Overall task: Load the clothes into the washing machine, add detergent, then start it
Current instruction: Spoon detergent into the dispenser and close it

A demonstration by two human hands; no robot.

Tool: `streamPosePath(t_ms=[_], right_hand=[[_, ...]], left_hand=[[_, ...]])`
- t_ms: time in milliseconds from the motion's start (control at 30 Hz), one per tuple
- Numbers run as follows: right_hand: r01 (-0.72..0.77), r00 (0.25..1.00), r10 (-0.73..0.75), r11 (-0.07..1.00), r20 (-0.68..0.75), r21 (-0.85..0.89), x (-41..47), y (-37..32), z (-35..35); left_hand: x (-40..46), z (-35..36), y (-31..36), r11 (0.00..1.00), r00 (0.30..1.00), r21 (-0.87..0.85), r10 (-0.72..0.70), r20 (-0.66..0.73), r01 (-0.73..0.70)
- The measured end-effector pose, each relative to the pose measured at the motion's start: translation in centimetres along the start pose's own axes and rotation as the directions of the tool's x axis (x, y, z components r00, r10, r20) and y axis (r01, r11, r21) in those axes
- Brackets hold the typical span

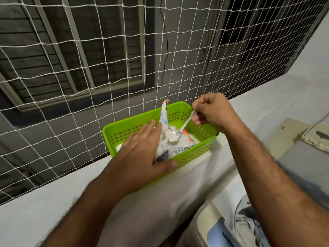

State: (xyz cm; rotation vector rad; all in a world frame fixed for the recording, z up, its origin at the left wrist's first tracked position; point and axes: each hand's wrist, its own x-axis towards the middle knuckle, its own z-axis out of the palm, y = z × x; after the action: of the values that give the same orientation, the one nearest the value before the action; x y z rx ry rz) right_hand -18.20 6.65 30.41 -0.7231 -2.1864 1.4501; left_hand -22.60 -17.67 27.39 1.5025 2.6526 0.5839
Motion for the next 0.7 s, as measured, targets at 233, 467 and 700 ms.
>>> streamPosePath(t_ms=[233,467,700], right_hand=[[0.025,0.995,-0.016,0.994,-0.095,0.102,-0.6,0.2,-2.3],[0.029,0.976,0.021,0.974,-0.215,0.224,-2.3,1.3,-6.9],[0.013,0.923,0.094,0.962,-0.373,0.274,-6.4,4.3,-14.7]], left_hand=[[0.1,-1.2,2.1,1.0,1.0,-0.011,0.007,-0.013,-0.007],[1.5,-1.5,6.4,0.995,0.992,-0.032,0.095,-0.079,-0.098],[3.2,1.4,12.7,0.963,0.964,-0.059,0.257,-0.072,-0.262]])
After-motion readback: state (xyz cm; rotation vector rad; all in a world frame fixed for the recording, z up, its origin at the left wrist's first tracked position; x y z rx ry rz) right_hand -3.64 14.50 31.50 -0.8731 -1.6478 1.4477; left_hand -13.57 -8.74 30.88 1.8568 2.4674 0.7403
